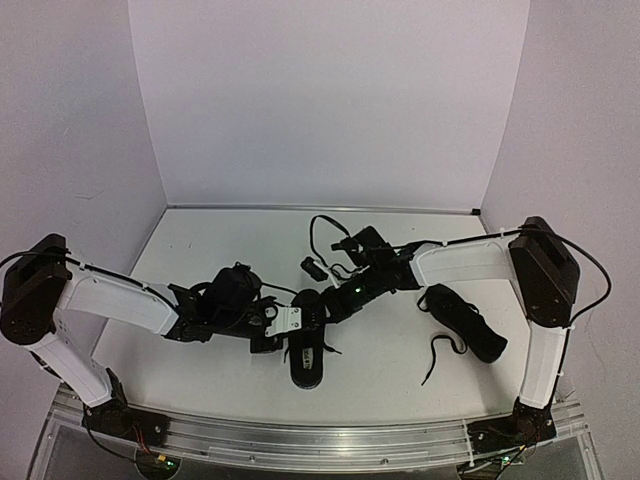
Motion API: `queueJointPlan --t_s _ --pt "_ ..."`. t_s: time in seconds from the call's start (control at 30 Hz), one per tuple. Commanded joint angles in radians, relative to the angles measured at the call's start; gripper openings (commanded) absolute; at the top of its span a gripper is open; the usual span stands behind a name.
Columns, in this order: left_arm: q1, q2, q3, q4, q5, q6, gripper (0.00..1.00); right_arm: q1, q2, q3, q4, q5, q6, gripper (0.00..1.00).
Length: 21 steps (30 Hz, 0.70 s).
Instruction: Tie the shoes
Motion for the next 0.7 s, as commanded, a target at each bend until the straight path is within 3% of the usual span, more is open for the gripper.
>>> queueJointPlan --t_s 0.0,0.67 --pt "-0.005 -0.043 -0.015 0.043 0.023 -0.031 0.00 0.000 0.012 0.025 0.027 -0.016 -0.003 0.00" --pt "-0.005 0.078 0.023 0.111 -0.034 -0.117 0.00 0.000 -0.008 0.020 0.030 -0.007 0.000 0.00"
